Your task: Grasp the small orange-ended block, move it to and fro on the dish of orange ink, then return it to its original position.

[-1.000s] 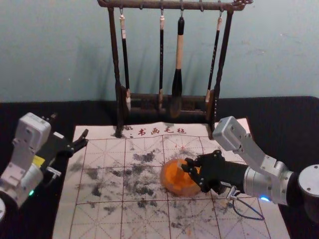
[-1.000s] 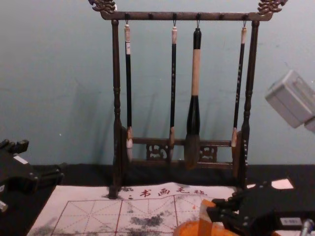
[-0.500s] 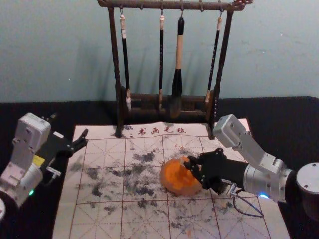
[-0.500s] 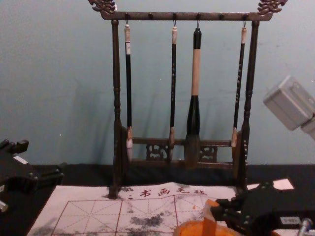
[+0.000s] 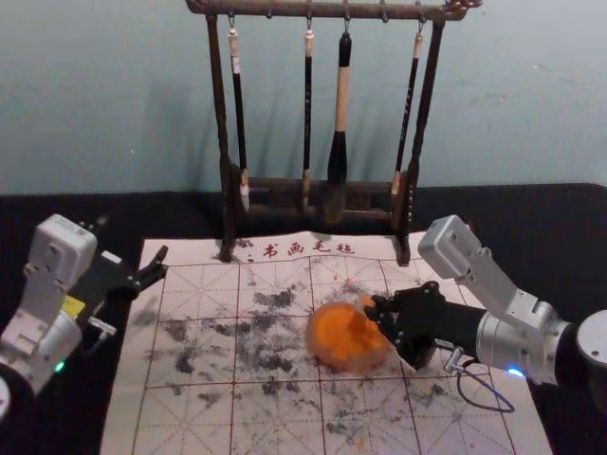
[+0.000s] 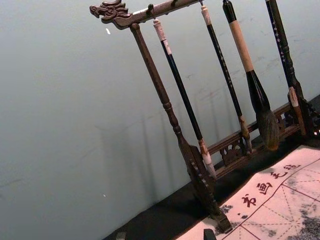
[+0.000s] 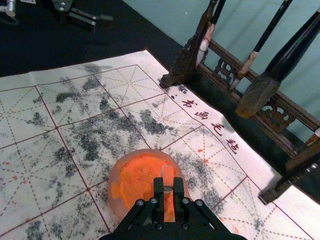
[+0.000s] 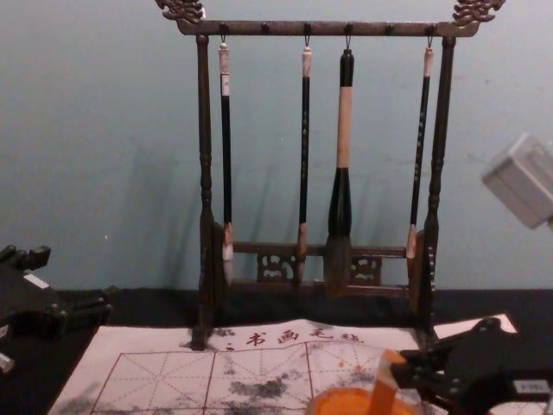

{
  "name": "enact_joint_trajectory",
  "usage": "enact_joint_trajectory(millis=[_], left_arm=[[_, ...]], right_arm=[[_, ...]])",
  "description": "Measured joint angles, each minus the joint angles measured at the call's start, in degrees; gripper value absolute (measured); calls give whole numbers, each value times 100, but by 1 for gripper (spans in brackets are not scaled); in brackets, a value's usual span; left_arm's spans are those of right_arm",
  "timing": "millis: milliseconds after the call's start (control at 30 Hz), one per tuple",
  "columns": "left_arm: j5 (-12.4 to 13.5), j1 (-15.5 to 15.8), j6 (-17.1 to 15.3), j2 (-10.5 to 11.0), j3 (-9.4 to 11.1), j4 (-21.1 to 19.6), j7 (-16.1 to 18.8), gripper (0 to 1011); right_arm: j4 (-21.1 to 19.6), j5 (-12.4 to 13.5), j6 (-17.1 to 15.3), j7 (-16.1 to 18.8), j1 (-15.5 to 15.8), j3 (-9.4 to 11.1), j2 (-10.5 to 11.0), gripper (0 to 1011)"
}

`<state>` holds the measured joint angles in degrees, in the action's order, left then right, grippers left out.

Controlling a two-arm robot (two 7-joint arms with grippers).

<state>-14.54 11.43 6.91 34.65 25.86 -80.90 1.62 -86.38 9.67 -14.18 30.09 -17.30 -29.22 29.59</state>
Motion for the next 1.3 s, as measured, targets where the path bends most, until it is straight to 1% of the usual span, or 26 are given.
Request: enact_joint_trajectory(millis=[367, 567, 733, 1000, 1300], left_arm=[[0, 0, 0, 0, 0, 0, 0, 1001], [0, 0, 0, 0, 0, 0, 0, 1001], [0, 0, 0, 0, 0, 0, 0, 1001], [0, 0, 0, 0, 0, 0, 0, 1001], [0, 0, 0, 0, 0, 0, 0, 1001]], right_arm=[[-299, 57, -152, 65, 167, 69, 193, 57], [-458, 107, -229, 128, 249, 71, 298, 57], [-529, 142, -255, 163, 283, 53, 343, 57], [-600, 192, -286, 220, 283, -10, 365, 57], [-593, 197, -295, 250, 197, -123, 326, 57]])
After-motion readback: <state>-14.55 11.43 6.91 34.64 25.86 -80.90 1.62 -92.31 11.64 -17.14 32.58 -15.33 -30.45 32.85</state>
